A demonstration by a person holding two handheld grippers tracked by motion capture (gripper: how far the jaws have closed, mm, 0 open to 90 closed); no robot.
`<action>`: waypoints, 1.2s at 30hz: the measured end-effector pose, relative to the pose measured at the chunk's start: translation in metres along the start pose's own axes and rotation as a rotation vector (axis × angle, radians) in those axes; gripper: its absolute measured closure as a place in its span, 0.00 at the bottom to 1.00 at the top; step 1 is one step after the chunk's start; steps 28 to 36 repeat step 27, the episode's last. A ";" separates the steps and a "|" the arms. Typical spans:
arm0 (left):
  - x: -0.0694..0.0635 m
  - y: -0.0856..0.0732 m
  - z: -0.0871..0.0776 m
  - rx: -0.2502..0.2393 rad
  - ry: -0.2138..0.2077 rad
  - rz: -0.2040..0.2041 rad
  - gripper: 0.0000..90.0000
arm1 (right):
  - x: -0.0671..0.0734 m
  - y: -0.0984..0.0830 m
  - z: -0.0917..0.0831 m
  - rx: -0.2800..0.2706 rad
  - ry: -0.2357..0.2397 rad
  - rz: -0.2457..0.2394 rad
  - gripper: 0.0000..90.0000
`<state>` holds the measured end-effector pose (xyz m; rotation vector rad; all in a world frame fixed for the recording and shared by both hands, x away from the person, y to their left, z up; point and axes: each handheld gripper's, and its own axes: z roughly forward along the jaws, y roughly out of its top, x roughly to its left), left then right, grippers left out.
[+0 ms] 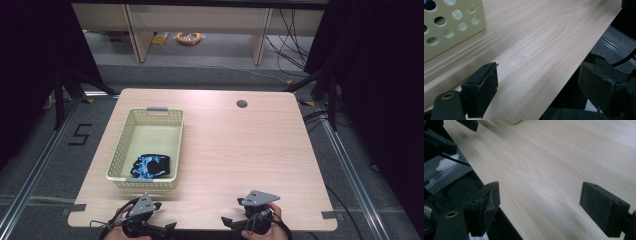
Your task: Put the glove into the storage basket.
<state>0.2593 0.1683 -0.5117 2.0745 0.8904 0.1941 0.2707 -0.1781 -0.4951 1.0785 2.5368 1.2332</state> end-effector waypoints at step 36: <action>0.000 -0.001 0.000 0.032 0.002 0.025 0.17 | 0.004 -0.008 0.001 0.050 -0.032 -0.034 0.19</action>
